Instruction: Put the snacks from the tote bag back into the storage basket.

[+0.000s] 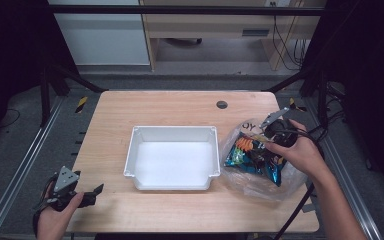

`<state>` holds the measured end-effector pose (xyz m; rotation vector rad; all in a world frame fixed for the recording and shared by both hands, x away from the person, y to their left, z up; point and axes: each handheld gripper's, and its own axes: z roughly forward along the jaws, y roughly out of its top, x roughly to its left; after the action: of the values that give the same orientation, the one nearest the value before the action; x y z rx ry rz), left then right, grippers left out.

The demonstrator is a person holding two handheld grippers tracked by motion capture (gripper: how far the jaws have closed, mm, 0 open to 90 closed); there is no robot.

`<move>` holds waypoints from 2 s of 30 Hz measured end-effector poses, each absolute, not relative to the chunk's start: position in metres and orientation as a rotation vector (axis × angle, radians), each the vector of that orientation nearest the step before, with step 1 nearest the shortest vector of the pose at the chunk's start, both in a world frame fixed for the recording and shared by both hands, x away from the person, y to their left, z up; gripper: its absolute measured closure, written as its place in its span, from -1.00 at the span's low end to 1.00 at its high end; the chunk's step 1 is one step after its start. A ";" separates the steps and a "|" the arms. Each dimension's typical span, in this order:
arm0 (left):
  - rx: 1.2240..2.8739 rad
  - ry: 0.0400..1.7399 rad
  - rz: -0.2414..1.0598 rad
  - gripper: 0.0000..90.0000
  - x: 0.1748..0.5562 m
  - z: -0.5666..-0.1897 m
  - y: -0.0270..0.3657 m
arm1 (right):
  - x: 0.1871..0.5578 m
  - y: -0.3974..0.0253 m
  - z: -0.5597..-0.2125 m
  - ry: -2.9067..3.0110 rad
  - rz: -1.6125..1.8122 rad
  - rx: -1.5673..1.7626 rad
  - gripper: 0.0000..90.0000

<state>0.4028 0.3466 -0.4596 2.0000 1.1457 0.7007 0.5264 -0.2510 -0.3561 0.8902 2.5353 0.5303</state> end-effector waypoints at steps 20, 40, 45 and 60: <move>2.014 1.137 0.709 -0.87 0.403 -0.461 0.345 | 0.535 -0.252 -0.380 2.610 0.489 0.899 -0.86; 2.027 1.151 0.705 -0.88 0.404 -0.465 0.346 | 0.547 -0.255 -0.415 2.676 0.463 0.942 -0.85; 2.024 1.156 0.709 -0.88 0.405 -0.465 0.346 | 0.552 -0.254 -0.420 2.697 0.458 0.937 -0.85; 2.029 1.148 0.709 -0.88 0.405 -0.465 0.346 | 0.556 -0.252 -0.431 2.722 0.445 0.958 -0.84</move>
<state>0.4047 0.3460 -0.4647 2.0290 1.1476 0.7091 0.5563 -0.2523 -0.4311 0.9579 2.7223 0.4446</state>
